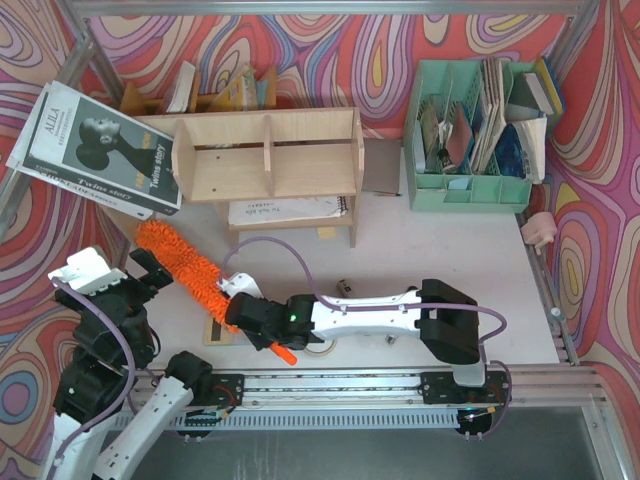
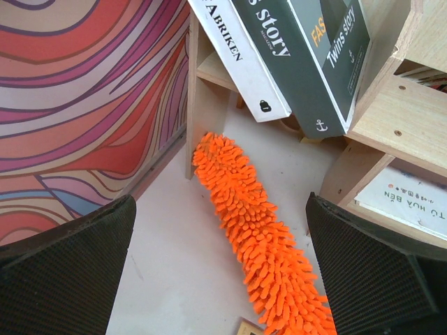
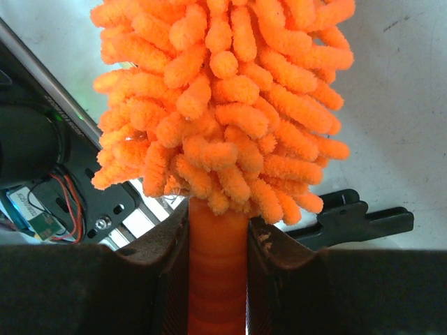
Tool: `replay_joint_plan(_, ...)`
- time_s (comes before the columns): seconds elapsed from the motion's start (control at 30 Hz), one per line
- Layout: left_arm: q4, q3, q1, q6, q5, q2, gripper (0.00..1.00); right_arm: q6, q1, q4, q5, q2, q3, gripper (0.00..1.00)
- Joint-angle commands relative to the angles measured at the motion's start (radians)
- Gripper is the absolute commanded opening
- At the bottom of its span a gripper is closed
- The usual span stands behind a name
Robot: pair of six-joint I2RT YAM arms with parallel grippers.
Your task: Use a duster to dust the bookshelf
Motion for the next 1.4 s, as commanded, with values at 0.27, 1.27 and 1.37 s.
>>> replay_joint_plan(0.27,0.013,-0.009,0.004,0.004,-0.007,0.008,0.99,-0.054,-0.004,0.043,0.019,0.010,-0.033,0.00)
replay_joint_plan(1.27,0.015,-0.014,0.005,0.001,-0.072,-0.028,0.99,-0.430,-0.003,-0.051,-0.214,-0.738,-0.546,0.00)
replay_joint_plan(1.37,0.014,-0.015,0.003,-0.002,-0.076,-0.036,0.98,-0.440,-0.003,-0.046,-0.194,-0.817,-0.559,0.00)
